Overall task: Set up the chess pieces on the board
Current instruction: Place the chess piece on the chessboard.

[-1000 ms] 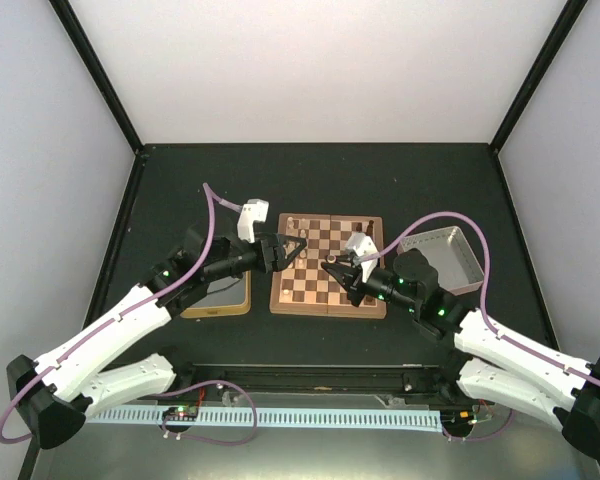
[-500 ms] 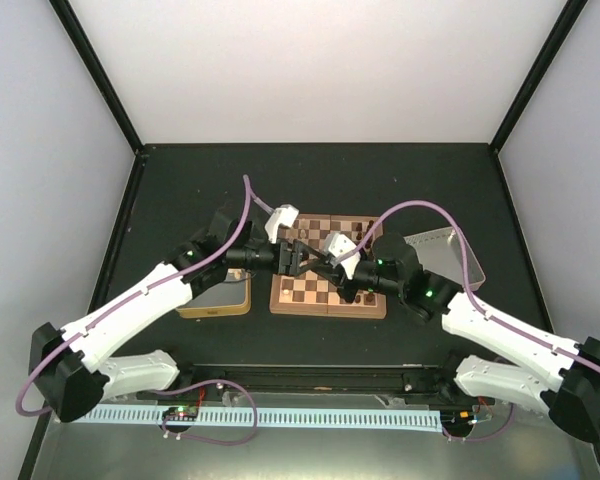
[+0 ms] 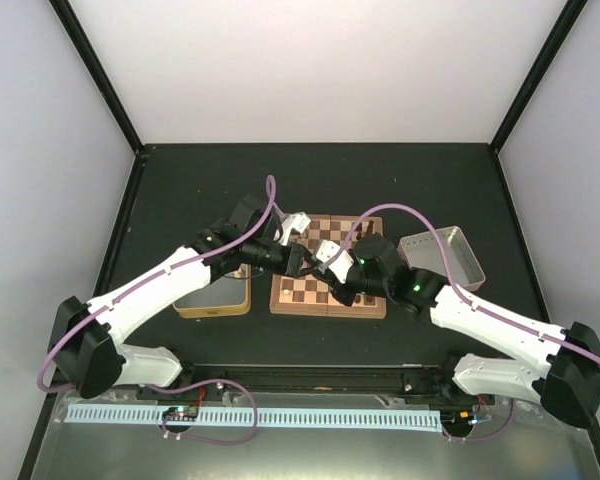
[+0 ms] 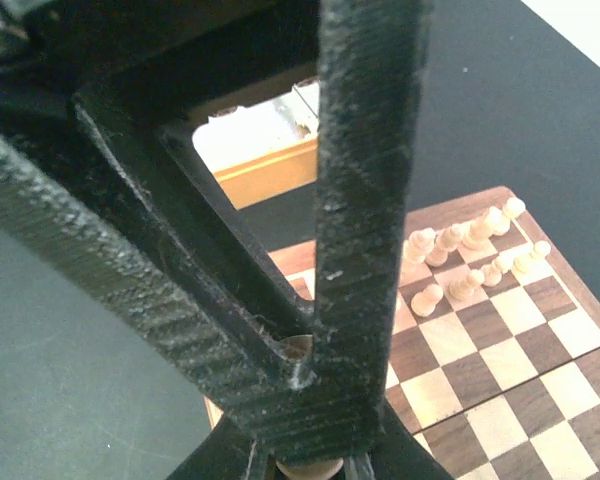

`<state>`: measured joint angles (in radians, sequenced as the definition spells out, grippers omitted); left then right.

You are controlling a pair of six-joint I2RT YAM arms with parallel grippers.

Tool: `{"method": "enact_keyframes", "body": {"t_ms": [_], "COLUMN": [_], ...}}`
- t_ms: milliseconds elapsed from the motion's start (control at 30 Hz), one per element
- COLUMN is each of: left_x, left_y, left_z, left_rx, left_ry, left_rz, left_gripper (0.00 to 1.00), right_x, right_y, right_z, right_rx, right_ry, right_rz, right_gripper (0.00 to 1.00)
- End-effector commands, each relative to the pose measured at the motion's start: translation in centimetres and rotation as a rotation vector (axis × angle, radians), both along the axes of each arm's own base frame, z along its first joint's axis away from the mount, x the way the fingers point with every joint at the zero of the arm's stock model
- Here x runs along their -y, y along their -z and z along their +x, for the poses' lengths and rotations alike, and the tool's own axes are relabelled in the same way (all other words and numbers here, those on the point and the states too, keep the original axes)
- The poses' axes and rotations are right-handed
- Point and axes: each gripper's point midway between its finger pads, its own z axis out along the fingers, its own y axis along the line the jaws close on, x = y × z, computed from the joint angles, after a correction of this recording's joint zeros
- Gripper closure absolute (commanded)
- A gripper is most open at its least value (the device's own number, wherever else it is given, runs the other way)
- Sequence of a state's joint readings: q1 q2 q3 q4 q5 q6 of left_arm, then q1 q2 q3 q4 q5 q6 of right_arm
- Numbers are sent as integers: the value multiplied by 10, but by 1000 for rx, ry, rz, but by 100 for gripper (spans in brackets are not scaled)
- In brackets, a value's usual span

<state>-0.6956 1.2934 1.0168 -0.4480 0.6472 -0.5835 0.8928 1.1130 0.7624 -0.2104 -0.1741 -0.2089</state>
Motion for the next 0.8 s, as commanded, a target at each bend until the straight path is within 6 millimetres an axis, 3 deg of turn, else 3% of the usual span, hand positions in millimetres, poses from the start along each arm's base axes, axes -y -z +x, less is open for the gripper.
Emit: {"method": "enact_keyframes", "body": {"t_ms": [0,133,267,400,500,633,700,767], "left_x": [3,5,3,-8,-23,-40,-47,-51], "left_y": [8,6,0,-5,-24,-50,-71,-93], "left_z": [-6,-5,-2,10,20,31,31,29], "left_rx": [-43,-43,-37,-22,32,93,139,184], "left_ry": [38,41,27,-24,-82,-159,-190,-210], "left_rz": [30,16,-4,-42,-112,-212,-282,-350], "left_gripper": [83,96,98,98,99,98,98,99], "right_x": [-10,-8,-5,9,23,37,37,41], "right_y": [-35,-35,-39,-42,-52,-77,-100,-114], "right_z": [9,9,11,18,13,7,3,14], "right_rx": [104,98,78,32,-27,-130,-263,-429], "right_ry": [7,19,59,168,190,229,205,254], "right_rz": [53,63,97,170,293,531,716,877], "right_gripper": [91,89,82,51,36,28,24,23]}}
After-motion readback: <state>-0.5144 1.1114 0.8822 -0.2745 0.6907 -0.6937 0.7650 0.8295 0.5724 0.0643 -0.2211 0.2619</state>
